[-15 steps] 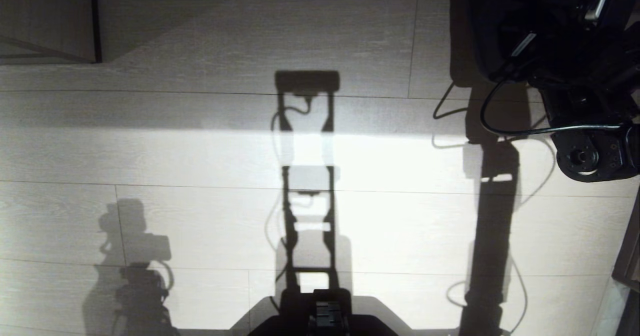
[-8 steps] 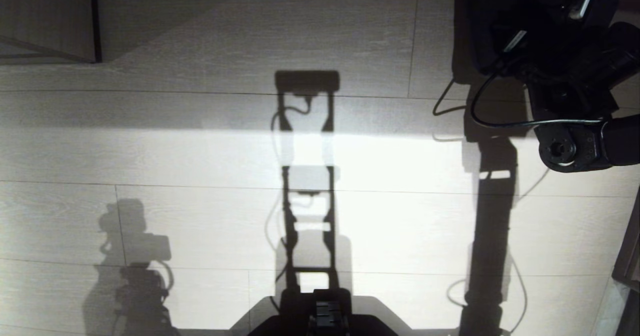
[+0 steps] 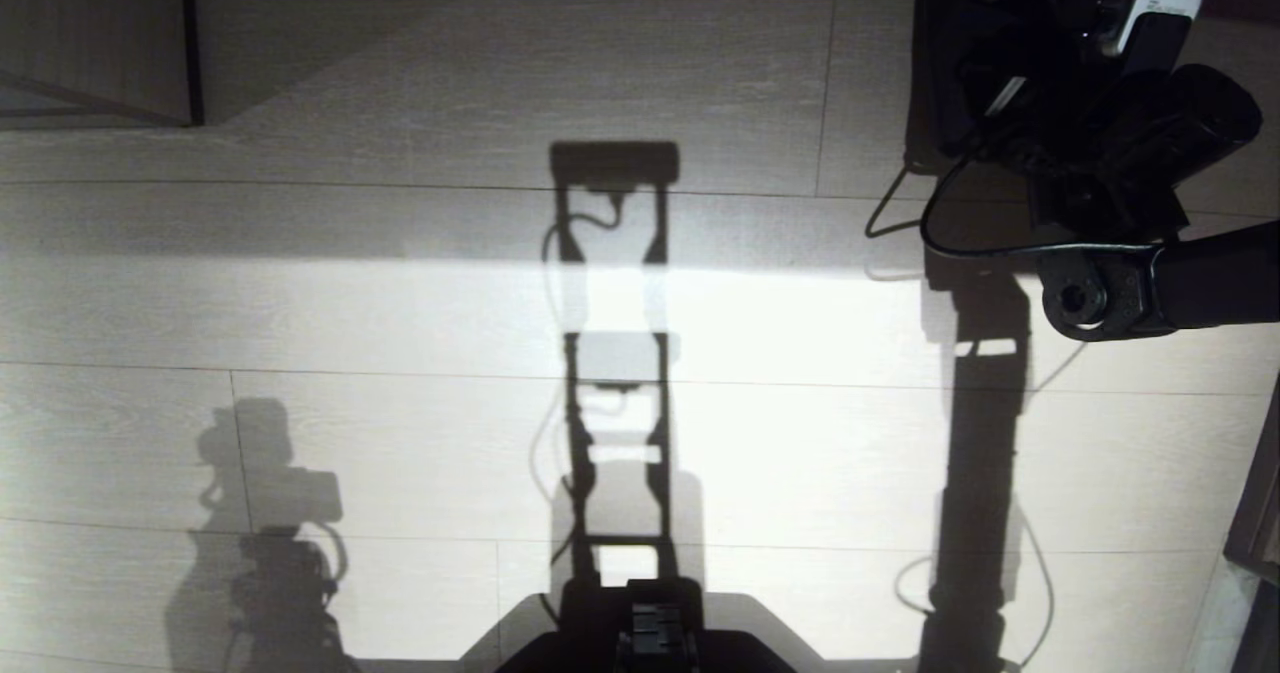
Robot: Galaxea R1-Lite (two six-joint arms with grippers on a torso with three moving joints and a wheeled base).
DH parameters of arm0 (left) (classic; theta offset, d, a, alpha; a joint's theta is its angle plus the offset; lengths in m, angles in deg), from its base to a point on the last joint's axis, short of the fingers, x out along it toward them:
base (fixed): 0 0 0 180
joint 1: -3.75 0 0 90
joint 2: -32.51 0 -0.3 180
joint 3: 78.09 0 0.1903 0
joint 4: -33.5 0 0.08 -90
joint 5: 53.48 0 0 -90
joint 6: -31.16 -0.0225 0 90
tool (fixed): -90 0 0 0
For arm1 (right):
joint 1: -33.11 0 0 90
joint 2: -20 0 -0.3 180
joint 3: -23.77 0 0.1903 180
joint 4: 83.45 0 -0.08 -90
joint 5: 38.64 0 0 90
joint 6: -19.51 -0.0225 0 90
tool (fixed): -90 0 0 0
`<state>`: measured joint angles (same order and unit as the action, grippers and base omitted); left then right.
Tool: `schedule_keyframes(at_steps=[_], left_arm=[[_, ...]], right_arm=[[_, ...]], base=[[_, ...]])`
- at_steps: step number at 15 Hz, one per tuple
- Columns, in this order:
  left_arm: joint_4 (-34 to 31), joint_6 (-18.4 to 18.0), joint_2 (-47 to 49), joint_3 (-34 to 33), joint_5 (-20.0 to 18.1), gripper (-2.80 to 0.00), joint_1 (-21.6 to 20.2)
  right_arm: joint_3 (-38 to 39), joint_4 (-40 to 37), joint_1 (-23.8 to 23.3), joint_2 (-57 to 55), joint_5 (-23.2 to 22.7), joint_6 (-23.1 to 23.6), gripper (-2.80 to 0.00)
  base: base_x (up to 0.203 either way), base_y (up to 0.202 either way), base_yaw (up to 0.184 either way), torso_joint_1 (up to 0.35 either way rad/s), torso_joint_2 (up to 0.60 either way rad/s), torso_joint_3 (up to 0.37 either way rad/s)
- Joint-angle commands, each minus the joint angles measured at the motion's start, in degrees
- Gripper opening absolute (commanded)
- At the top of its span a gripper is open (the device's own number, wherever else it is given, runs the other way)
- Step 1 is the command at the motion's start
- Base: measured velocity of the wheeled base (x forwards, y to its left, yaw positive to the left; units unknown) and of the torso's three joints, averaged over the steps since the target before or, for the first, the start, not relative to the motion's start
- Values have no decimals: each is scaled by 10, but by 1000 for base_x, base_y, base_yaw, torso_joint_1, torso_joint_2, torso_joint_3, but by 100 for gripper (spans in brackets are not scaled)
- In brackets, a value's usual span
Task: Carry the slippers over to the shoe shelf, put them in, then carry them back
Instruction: Place the slippers on the floor
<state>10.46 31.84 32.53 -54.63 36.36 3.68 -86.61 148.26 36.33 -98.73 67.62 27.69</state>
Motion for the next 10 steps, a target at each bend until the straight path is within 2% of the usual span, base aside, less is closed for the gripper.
schedule_keyframes(at_steps=[1,6,10], left_arm=[[0,0,0,0,0,-280,0],[0,0,0,0,0,-280,0],[0,0,0,0,0,-280,0]], right_arm=[[0,5,0,-1,2,3,-280],[2,4,0,5,22,16,-280],[4,2,0,10,21,13,-280]], base=[[0,0,0,0,0,0],[0,0,0,0,0,0],[0,0,0,0,0,0]])
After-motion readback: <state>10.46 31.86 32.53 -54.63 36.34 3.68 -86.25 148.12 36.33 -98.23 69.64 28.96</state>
